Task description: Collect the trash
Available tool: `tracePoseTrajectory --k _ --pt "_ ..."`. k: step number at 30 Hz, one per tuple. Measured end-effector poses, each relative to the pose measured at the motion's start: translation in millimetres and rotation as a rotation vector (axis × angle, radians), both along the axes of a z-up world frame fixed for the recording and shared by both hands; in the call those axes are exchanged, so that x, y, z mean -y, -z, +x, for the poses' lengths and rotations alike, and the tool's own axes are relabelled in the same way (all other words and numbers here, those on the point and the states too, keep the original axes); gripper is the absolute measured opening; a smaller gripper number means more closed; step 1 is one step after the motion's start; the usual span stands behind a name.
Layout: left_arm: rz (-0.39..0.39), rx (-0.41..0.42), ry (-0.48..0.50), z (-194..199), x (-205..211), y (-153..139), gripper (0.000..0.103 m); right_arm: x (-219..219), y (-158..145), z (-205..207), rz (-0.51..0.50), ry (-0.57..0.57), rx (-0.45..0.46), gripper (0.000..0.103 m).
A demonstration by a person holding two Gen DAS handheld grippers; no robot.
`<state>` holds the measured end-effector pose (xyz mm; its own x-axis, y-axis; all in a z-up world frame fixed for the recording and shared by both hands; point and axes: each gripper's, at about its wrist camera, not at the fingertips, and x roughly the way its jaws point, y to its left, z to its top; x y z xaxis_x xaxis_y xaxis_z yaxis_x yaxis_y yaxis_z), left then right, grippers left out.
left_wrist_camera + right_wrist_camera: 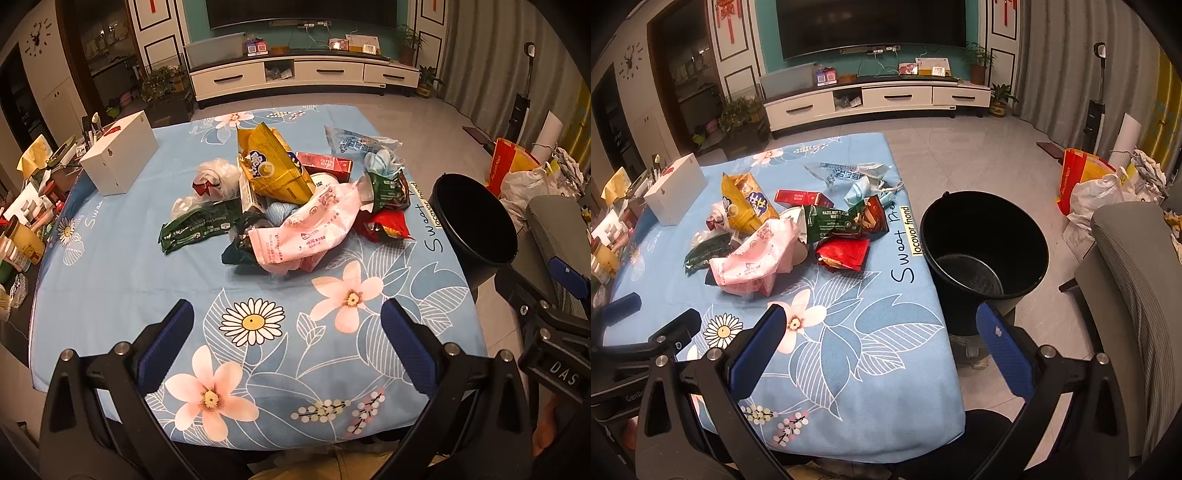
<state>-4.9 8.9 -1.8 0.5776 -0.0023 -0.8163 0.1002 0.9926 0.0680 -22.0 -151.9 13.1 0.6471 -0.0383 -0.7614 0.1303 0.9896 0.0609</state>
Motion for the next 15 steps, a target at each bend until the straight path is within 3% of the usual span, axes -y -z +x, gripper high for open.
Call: tracePoseTrajectory --k 15 --pt "-0.004 -0.007 0.001 -0.8 -0.3 4.8 0.101 -0.8 0.5 0.3 0.0 -0.002 -0.002 0.1"
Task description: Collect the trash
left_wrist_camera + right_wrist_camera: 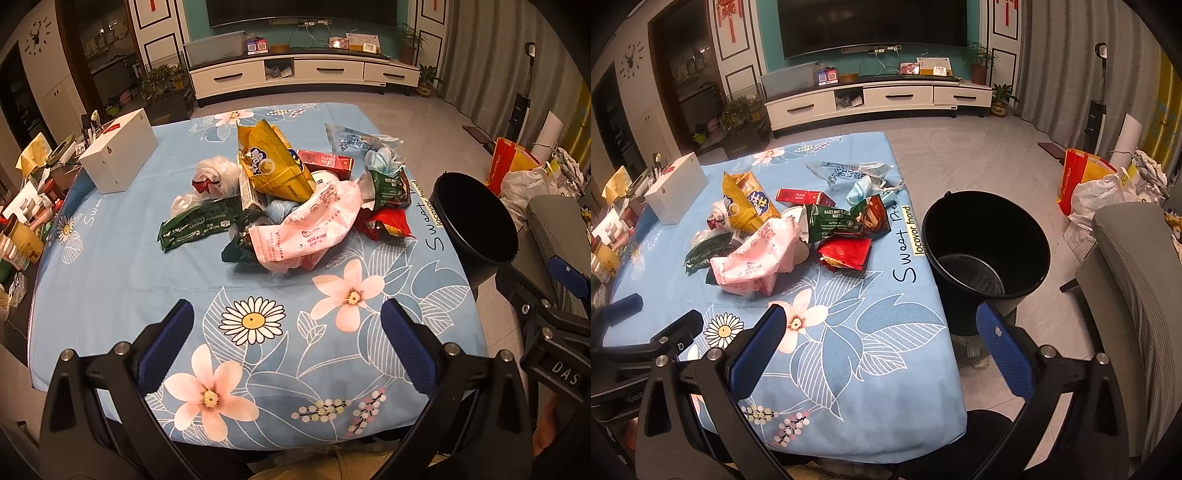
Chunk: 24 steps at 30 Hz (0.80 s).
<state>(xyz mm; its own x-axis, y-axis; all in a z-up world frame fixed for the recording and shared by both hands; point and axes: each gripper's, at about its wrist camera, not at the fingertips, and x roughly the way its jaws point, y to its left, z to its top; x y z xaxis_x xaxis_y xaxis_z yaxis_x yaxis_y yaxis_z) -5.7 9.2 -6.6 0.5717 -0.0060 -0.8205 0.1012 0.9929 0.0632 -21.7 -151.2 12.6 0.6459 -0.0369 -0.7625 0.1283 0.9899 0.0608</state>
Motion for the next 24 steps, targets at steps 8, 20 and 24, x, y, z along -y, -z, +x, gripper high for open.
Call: tracePoseTrajectory --k 8,20,24 --pt "0.0 -0.001 0.001 0.1 -0.5 0.1 0.101 -0.6 0.1 -0.3 0.001 0.001 0.001 0.1" --pt "-0.003 -0.003 0.001 -0.1 -0.8 0.9 0.101 0.3 0.1 -0.6 0.0 0.001 0.002 0.1" --pt "-0.003 -0.002 0.001 0.1 -1.3 0.3 0.101 0.2 0.3 -0.6 0.001 0.001 0.003 0.1"
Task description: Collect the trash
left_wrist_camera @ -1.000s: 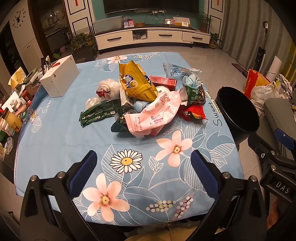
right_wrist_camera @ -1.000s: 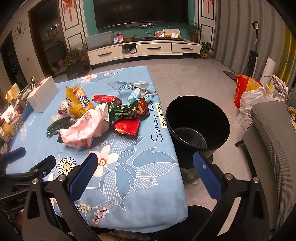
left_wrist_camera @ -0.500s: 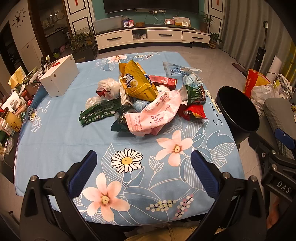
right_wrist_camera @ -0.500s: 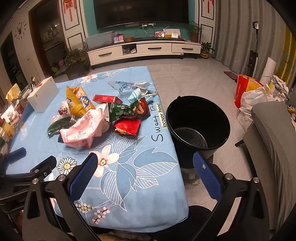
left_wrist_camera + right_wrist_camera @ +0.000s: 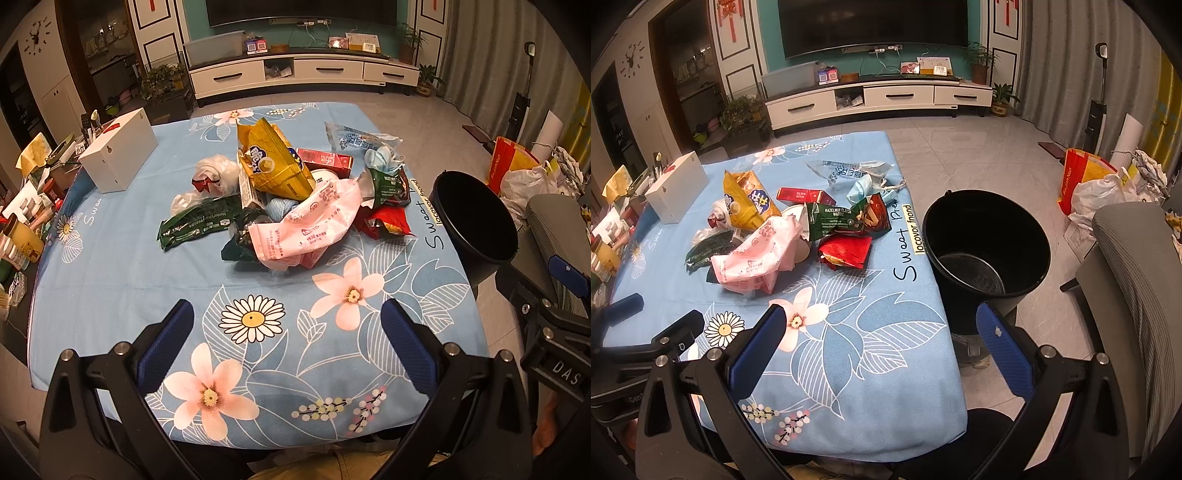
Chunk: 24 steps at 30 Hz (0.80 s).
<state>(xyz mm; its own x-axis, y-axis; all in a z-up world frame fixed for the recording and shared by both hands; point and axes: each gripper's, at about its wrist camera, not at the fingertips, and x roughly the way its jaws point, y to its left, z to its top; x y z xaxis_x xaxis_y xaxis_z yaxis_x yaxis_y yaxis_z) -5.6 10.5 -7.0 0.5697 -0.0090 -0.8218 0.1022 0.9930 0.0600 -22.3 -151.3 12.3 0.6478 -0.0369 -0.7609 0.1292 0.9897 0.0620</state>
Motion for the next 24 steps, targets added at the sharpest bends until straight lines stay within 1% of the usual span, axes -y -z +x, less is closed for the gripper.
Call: tracePoseTrajectory --k 19,24 --pt "-0.001 -0.004 0.001 -0.4 -0.5 1.1 0.101 -0.1 0.7 0.4 -0.003 0.0 -0.003 0.1" --pt "-0.015 -0.01 0.003 1.8 -3.1 4.4 0.101 -3.8 5.3 1.8 0.002 -0.005 -0.01 0.1"
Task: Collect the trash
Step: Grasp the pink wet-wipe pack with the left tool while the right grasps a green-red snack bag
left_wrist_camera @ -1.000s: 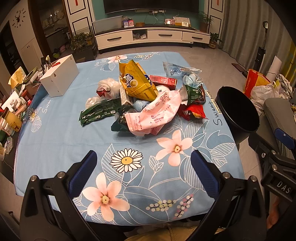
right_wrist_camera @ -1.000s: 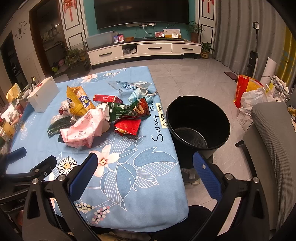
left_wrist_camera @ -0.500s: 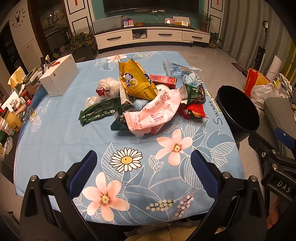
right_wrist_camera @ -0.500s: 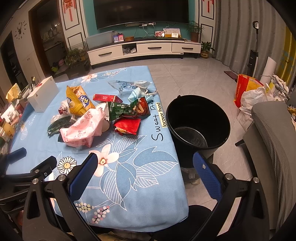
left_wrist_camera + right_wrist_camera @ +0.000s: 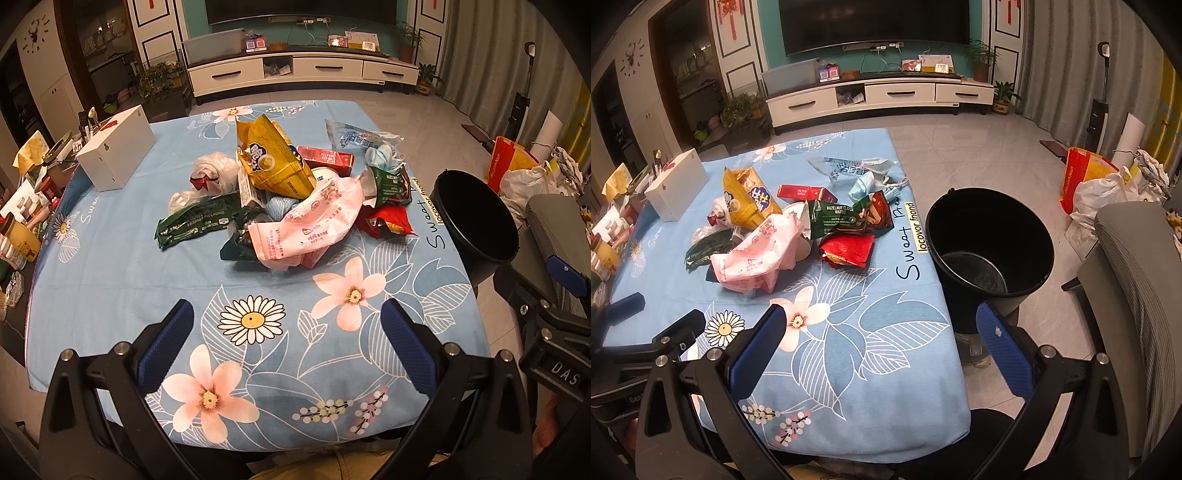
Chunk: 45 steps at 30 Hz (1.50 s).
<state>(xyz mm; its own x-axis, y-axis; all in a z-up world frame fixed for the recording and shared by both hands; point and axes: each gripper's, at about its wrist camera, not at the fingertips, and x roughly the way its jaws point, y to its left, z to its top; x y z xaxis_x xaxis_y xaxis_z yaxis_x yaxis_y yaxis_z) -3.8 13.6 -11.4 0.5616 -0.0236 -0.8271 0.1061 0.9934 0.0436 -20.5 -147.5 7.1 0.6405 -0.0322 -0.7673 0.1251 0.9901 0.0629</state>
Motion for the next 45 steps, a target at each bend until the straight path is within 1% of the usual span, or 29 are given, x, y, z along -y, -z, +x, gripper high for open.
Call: tracePoseTrajectory --k 1,3,5,9,11,14,16,18,20,25,27,31,35,38,40,41,42,44,45 --pt "-0.011 -0.002 0.002 2.4 -1.7 0.4 0.101 -0.4 2.1 1.1 0.005 -0.003 -0.002 0.1" --pt "-0.07 -0.006 0.013 4.4 -8.8 2.5 0.101 0.4 7.8 4.6 0.059 -0.03 -0.008 0.1" --pt "-0.147 -0.006 0.026 6.4 -19.8 5.8 0.101 3.6 15.5 8.7 0.143 -0.061 -0.025 0.1" --pt "-0.245 0.012 0.03 8.1 -45.4 16.9 0.101 9.0 30.6 18.1 0.301 -0.097 -0.058 0.1" --pt "-0.295 0.02 0.025 9.6 -61.5 23.9 0.101 9.9 35.3 22.9 0.349 -0.109 -0.063 0.1" --pt "-0.353 0.025 -0.002 13.3 -82.0 33.3 0.101 6.3 45.9 32.0 0.42 -0.138 -0.077 0.1" --pt "-0.365 0.028 -0.018 16.6 -92.2 39.7 0.101 6.5 51.2 38.7 0.458 -0.148 -0.096 0.1" --pt "-0.352 0.039 -0.008 20.2 -93.5 41.5 0.101 6.2 59.2 46.0 0.502 -0.155 -0.116 0.1" --pt "-0.319 0.071 0.036 23.7 -88.3 39.7 0.101 7.0 65.3 53.3 0.513 -0.149 -0.128 0.1" --pt "-0.236 0.109 0.184 40.8 -60.7 34.4 0.101 18.0 73.1 71.0 0.536 -0.11 -0.127 0.1" --pt "-0.172 0.109 0.253 53.4 -42.2 35.6 0.101 26.7 76.7 80.2 0.563 -0.083 -0.126 0.1" --pt "-0.11 0.092 0.35 74.1 -15.7 42.0 0.101 45.4 85.0 103.8 0.627 -0.036 -0.125 0.1" --pt "-0.049 0.069 0.398 91.1 2.5 54.5 0.098 61.3 94.8 132.3 0.712 0.017 -0.129 0.1" --pt "-0.014 0.051 0.424 97.8 10.8 61.6 0.088 68.3 105.5 153.4 0.77 0.056 -0.15 0.1" --pt "-0.005 0.043 0.431 100.7 12.7 64.4 0.077 70.3 112.9 167.3 0.798 0.077 -0.168 0.099" --pt "-0.008 0.039 0.433 101.4 14.5 65.9 0.074 69.9 114.6 170.8 0.802 0.083 -0.176 0.098" --pt "-0.009 0.033 0.433 102.8 14.6 67.7 0.071 69.2 118.2 176.2 0.811 0.091 -0.191 0.096" --pt "-0.004 0.033 0.431 102.2 14.1 69.1 0.068 65.9 121.7 182.5 0.828 0.081 -0.211 0.087" --pt "-0.008 0.031 0.432 101.9 12.8 69.7 0.062 63.3 122.6 185.6 0.815 0.077 -0.222 0.084"
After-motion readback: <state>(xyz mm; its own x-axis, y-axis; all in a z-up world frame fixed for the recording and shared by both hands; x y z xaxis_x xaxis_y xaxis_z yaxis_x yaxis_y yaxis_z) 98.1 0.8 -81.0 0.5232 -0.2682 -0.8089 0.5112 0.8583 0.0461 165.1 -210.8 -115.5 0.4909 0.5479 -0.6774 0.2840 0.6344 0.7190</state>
